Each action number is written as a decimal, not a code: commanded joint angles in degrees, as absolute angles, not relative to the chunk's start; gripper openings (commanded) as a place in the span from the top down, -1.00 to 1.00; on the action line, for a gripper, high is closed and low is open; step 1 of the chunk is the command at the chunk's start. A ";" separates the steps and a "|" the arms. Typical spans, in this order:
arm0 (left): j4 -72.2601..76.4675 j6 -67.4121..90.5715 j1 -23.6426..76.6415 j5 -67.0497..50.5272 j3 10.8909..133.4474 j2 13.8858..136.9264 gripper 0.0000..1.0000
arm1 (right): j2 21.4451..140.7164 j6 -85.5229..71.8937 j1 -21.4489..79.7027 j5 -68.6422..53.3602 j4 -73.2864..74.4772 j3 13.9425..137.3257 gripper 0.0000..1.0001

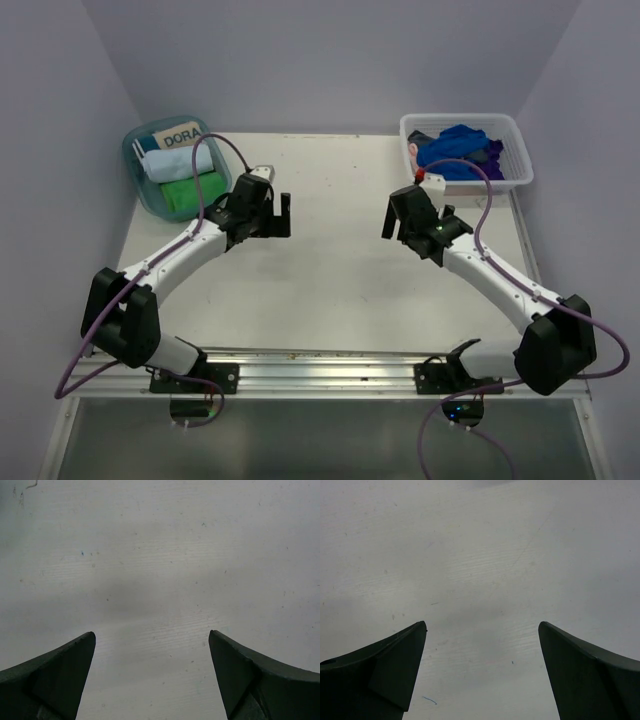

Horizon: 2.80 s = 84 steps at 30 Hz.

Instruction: Roll the towels

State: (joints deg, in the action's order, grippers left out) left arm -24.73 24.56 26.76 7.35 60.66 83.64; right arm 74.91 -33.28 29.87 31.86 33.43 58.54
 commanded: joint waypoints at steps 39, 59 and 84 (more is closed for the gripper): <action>-28.74 26.89 26.98 3.52 63.28 82.97 -0.99 | 129.90 -27.07 0.35 15.03 43.50 124.00 -0.02; -31.28 25.31 26.98 5.10 67.41 81.83 -0.99 | 100.03 -26.46 0.35 12.58 36.04 117.59 1.00; -33.58 22.41 26.81 7.29 76.91 83.59 -0.99 | 87.63 -25.31 2.81 -5.45 36.04 122.53 1.00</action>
State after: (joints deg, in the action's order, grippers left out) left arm -33.67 23.38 26.76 7.86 75.75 83.61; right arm 87.53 -26.28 2.24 -1.72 36.77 121.91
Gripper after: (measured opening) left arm 0.994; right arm 0.025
